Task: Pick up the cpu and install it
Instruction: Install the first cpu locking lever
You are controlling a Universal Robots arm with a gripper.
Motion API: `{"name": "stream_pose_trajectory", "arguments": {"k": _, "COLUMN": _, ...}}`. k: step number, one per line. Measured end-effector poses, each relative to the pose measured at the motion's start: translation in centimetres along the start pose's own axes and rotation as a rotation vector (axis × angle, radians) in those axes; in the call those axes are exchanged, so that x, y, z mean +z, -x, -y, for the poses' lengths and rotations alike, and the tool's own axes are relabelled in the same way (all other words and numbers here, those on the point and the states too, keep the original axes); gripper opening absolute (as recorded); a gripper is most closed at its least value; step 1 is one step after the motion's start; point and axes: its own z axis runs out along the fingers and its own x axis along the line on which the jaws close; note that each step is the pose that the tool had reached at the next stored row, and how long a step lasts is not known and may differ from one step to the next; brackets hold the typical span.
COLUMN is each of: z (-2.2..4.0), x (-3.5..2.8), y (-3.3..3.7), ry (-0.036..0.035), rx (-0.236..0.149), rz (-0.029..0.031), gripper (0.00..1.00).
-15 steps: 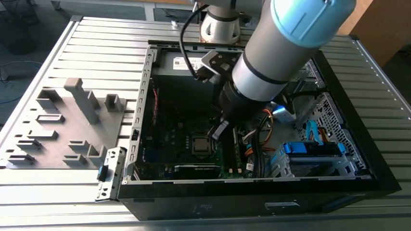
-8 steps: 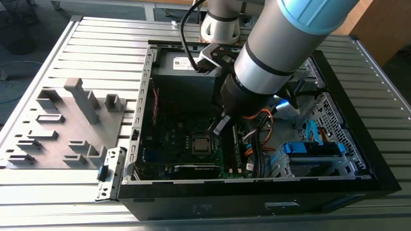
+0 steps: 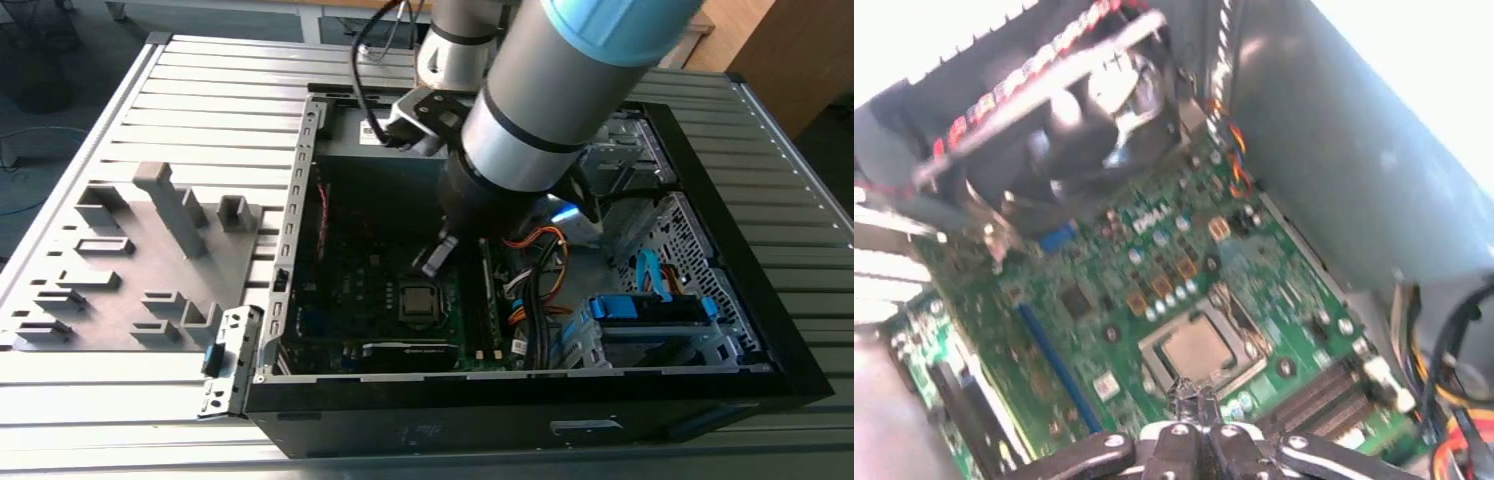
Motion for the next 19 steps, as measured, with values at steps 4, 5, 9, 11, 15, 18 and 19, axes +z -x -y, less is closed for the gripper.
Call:
{"name": "stream_pose_trajectory", "arguments": {"k": 4, "z": -1.34, "x": 0.35, "y": -0.2, "ry": -0.0001, "rx": 0.0, "rz": 0.0012, "gripper": 0.11}}
{"name": "stream_pose_trajectory", "arguments": {"k": 5, "z": -1.54, "x": 0.39, "y": -0.17, "ry": 0.0004, "rx": 0.0, "rz": 0.0024, "gripper": 0.11}}
{"name": "stream_pose_trajectory", "arguments": {"k": 9, "z": -1.83, "x": -0.98, "y": -0.24, "ry": 0.0011, "rx": -0.001, "rz": 0.0033, "gripper": 0.11}}
{"name": "stream_pose_trajectory", "arguments": {"k": 11, "z": -1.96, "x": -1.63, "y": -0.28, "ry": 0.0014, "rx": -0.001, "rz": 0.0039, "gripper": 0.11}}
{"name": "stream_pose_trajectory", "arguments": {"k": 15, "z": -2.07, "x": -2.18, "y": -0.31, "ry": 0.0016, "rx": -0.001, "rz": 0.0042, "gripper": 0.11}}
{"name": "stream_pose_trajectory", "arguments": {"k": 18, "z": -2.07, "x": -2.2, "y": -0.31, "ry": 0.0016, "rx": -0.001, "rz": 0.004, "gripper": 0.11}}
{"name": "stream_pose_trajectory", "arguments": {"k": 19, "z": -2.07, "x": -2.2, "y": -0.31, "ry": 0.0016, "rx": -0.001, "rz": 0.0041, "gripper": 0.11}}
